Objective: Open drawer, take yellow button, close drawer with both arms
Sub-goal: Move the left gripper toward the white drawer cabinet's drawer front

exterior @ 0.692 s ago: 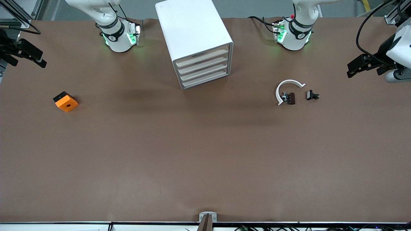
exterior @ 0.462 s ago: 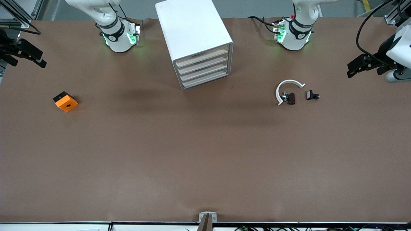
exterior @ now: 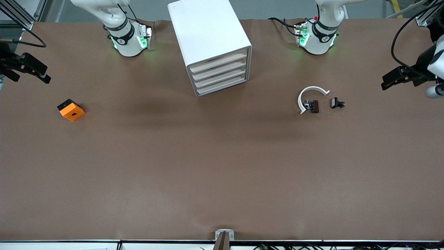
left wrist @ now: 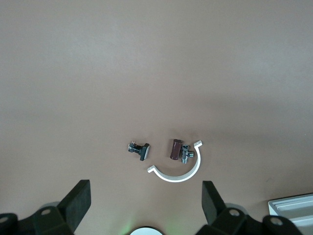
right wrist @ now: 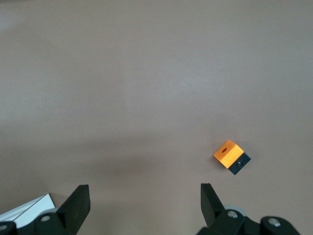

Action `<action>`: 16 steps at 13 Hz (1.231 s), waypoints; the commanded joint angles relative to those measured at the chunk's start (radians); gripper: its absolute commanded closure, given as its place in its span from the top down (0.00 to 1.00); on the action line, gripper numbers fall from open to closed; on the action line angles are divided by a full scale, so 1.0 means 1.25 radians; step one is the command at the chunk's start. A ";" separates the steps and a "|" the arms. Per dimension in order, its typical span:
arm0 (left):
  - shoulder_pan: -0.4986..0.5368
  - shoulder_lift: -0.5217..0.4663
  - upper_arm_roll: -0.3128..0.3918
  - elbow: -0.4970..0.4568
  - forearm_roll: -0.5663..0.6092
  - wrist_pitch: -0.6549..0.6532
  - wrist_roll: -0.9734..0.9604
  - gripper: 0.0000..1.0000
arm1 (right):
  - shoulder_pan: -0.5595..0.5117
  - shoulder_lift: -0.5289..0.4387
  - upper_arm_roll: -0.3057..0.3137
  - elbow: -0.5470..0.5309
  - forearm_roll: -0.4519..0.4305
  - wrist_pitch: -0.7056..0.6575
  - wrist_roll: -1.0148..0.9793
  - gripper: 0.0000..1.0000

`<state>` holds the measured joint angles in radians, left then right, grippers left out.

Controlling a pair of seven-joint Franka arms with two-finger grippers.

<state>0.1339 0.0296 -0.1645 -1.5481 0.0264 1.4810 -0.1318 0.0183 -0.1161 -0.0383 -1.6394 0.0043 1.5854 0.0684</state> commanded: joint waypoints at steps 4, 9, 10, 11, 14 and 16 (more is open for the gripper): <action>-0.014 0.168 -0.018 0.035 -0.001 0.028 -0.082 1.00 | -0.013 0.049 0.005 0.021 -0.025 0.033 -0.008 1.00; -0.055 0.292 -0.018 0.038 -0.060 0.055 -0.244 1.00 | -0.010 0.060 0.006 0.021 -0.057 0.034 -0.006 1.00; -0.063 0.316 -0.018 0.038 -0.065 0.056 -0.283 1.00 | -0.009 0.060 0.006 0.021 -0.057 0.034 -0.006 1.00; -0.070 0.344 -0.018 0.038 -0.084 0.057 -0.330 1.00 | -0.008 0.060 0.006 0.021 -0.057 0.034 -0.006 1.00; -0.122 0.411 -0.017 0.043 -0.152 0.091 -0.554 1.00 | -0.007 0.060 0.006 0.021 -0.059 0.034 -0.006 1.00; -0.183 0.461 -0.017 0.068 -0.154 0.115 -0.699 1.00 | -0.002 0.062 0.006 0.021 -0.059 0.033 -0.006 1.00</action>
<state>-0.0290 0.5432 -0.1893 -1.5219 -0.1524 1.6197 -0.8545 0.0176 -0.0484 -0.0388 -1.6335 -0.0538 1.6339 0.0684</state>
